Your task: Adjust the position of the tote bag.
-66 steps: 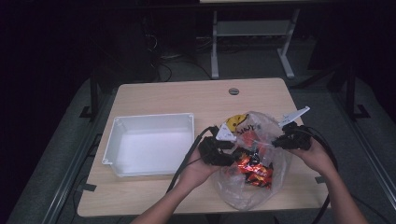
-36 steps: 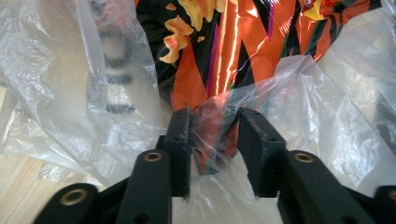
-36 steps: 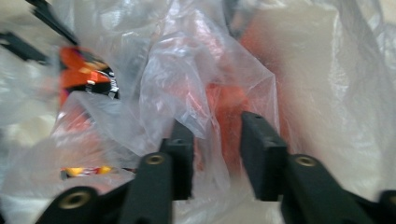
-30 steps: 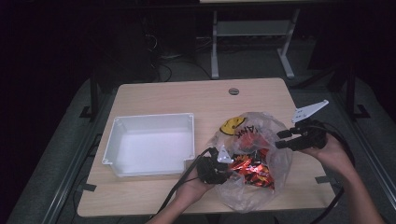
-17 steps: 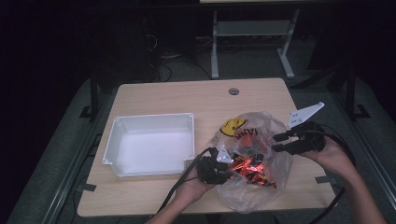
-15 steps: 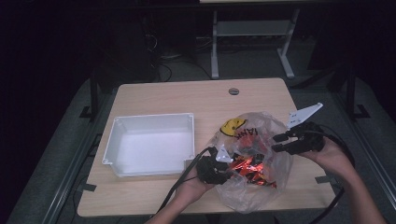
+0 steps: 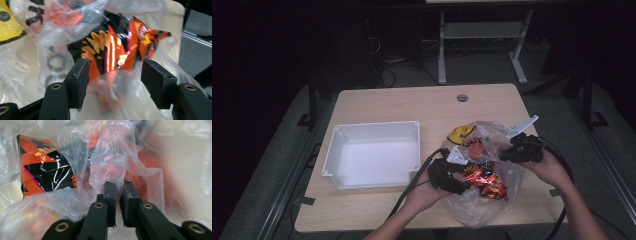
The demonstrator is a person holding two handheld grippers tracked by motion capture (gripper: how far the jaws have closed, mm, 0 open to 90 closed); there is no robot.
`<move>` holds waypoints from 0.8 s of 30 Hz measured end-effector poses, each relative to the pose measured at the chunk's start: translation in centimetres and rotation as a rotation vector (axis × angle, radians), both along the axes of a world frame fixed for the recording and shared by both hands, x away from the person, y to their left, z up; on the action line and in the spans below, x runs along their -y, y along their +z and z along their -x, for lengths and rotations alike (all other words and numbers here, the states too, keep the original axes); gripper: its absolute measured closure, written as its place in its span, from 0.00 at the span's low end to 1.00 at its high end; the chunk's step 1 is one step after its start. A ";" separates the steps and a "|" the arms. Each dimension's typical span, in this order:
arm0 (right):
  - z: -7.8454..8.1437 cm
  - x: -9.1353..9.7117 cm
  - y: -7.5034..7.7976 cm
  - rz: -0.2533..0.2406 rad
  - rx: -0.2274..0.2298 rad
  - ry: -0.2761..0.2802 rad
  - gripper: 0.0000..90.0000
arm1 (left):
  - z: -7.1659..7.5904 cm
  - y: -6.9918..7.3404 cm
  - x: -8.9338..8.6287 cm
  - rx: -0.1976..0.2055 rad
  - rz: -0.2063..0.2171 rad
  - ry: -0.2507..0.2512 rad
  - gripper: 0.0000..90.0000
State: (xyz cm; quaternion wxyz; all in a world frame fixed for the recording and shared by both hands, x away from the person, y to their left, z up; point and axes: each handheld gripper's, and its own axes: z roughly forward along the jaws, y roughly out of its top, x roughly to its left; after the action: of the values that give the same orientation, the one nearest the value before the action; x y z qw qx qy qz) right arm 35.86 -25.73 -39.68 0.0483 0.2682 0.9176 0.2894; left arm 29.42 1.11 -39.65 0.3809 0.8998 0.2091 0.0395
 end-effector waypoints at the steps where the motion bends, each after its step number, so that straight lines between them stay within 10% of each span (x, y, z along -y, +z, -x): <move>1: 0.0 -0.1 -0.1 -0.004 -0.008 0.004 0.95 | -0.6 -0.1 0.2 0.007 -0.005 0.016 0.49; 9: -0.6 0.7 2.7 -0.034 0.070 -0.054 0.95 | -2.8 0.9 0.8 0.103 -0.028 0.121 0.91; 15: -2.6 1.1 2.3 -0.041 0.090 -0.130 0.94 | -5.2 1.2 2.3 0.167 -0.062 0.207 0.97; 24: -5.4 1.8 -0.3 0.009 0.039 -0.223 0.94 | -7.2 -0.4 3.0 0.118 -0.136 0.239 0.98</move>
State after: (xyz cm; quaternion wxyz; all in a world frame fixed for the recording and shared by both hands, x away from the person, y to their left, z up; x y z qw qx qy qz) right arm 41.27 -27.55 -39.99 0.0989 0.3626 0.8823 0.2834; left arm 36.59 -1.91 -40.02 0.3231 0.8883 0.2890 0.1516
